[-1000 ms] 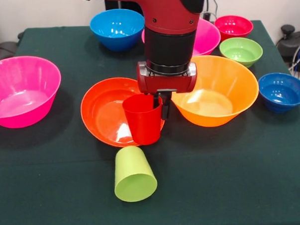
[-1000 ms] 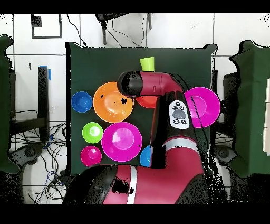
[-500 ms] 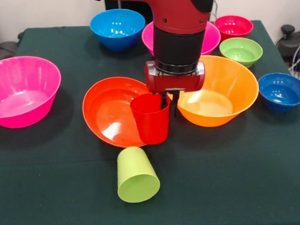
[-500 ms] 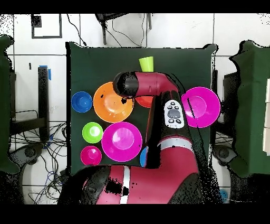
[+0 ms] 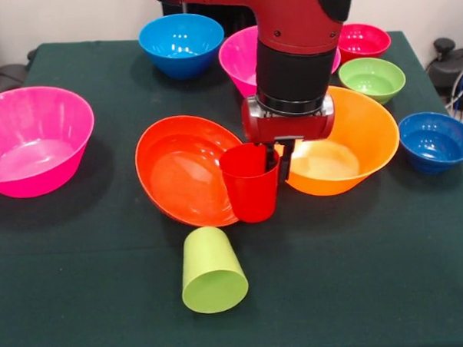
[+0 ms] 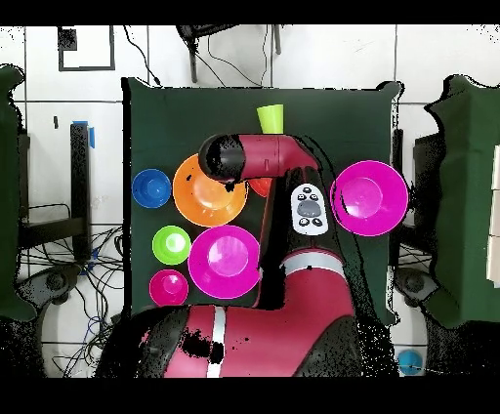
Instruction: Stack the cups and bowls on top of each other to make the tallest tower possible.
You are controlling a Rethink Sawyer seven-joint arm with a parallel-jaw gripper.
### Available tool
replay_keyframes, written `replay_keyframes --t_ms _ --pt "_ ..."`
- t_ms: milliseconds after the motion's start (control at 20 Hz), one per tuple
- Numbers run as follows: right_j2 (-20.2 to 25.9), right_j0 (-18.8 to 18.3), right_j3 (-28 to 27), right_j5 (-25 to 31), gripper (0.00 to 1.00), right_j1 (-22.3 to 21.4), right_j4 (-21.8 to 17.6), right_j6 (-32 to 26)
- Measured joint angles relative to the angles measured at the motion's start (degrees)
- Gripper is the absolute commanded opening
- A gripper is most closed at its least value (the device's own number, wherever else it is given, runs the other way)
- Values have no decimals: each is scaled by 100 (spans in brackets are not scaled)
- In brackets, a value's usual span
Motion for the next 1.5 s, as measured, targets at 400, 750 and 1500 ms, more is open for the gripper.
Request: replay_keyframes --t_ms 400,750,1500 --pt "-60 120 -1 0 0 10 21 0" --pt "-110 175 -1 0 0 13 72 0" --pt "-243 306 -29 -1 0 50 292 0"
